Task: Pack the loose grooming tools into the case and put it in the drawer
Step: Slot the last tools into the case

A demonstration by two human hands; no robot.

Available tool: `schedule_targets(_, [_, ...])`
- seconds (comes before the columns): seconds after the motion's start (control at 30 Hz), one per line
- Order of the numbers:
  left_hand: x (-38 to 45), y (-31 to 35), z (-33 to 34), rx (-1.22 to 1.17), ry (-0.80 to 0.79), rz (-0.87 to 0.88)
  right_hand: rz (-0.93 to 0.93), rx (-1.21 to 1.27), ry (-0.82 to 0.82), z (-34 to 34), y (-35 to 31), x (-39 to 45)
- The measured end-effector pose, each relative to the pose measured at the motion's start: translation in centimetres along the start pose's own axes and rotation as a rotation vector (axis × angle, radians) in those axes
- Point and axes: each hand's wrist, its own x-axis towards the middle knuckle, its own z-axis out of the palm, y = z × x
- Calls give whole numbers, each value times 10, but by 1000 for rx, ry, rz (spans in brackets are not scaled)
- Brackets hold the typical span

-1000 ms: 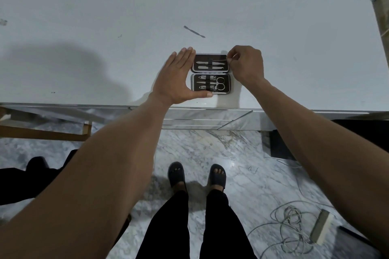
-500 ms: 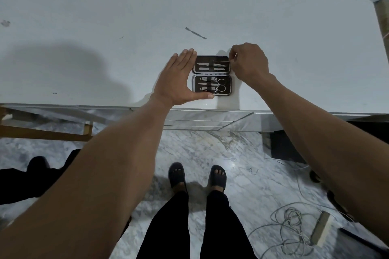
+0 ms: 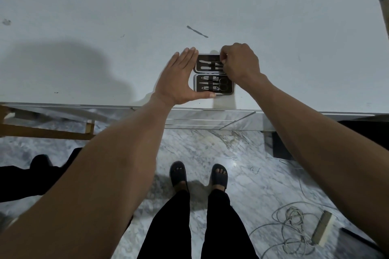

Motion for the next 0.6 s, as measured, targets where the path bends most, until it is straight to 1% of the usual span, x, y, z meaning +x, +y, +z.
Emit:
schedule_targets(0.23, [-1, -2, -2, 1, -9, -9, 5, -63, -6, -13, 17, -1])
schedule_targets(0.6, [-1, -3, -1, 16, -14, -14, -14, -163, -19, -21, 16, -8])
